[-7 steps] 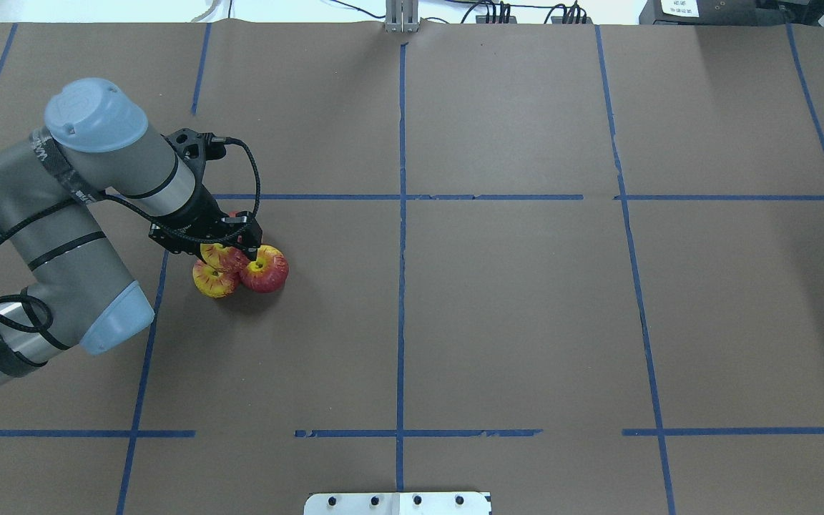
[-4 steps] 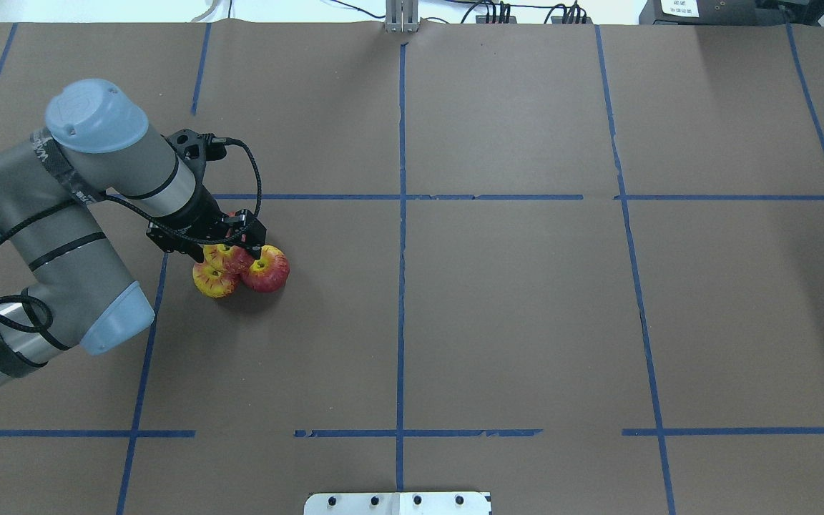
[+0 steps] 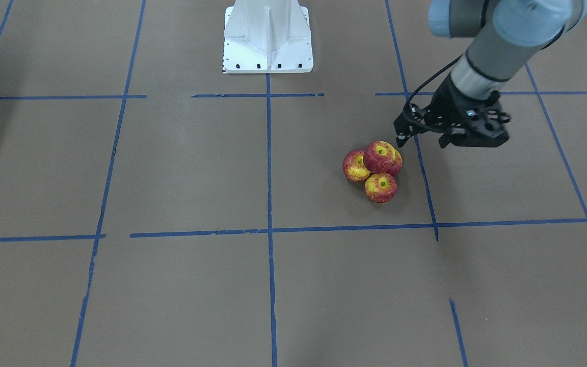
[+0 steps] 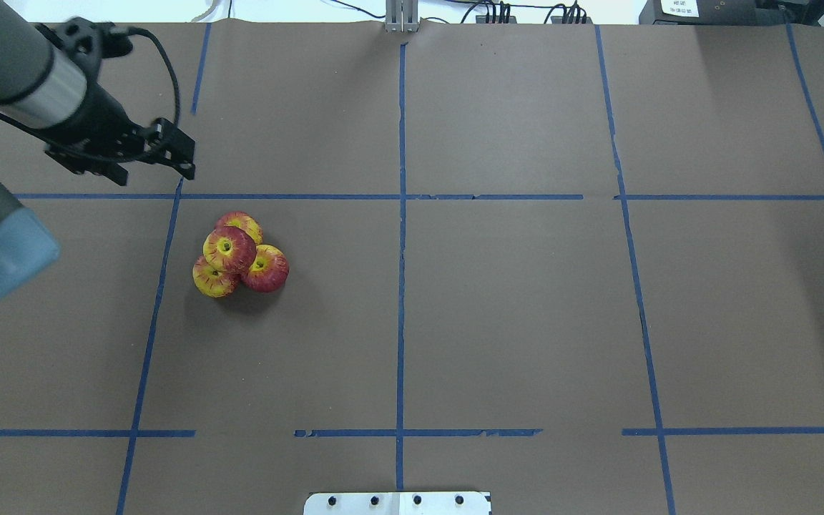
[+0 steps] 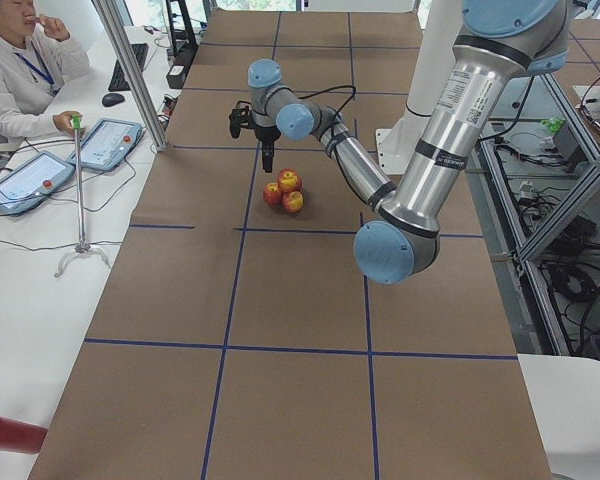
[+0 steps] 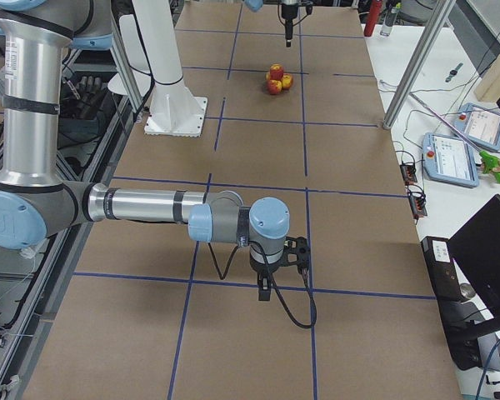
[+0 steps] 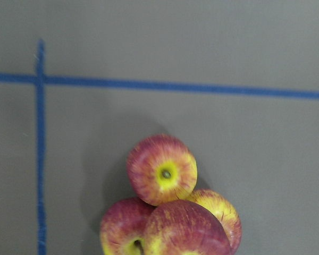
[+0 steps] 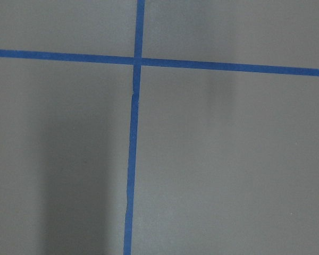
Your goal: Stack apples
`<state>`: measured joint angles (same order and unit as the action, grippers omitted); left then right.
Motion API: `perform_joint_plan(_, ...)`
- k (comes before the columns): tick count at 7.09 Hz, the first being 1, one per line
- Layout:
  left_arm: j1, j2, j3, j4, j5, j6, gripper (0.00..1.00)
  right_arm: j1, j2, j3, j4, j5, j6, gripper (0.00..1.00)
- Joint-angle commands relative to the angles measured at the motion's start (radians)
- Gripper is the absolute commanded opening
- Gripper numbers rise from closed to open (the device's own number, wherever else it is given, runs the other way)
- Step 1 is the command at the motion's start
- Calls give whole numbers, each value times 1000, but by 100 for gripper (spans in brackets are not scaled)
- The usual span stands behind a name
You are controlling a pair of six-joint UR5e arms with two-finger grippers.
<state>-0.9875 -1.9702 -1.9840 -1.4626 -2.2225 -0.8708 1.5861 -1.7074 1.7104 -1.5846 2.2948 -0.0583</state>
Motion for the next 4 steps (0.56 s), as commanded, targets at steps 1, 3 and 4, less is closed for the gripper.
perform_joint_plan(1,-153,166,-56,85,-15,370,99,0,0,0,0,0,0,100)
perform_joint_plan(3,-317,267,25,93,-68,693,99,0,0,0,0,0,0,100)
perform_joint_plan(4,-462,252,185,85,-81,849,99,0,0,0,0,0,0,100)
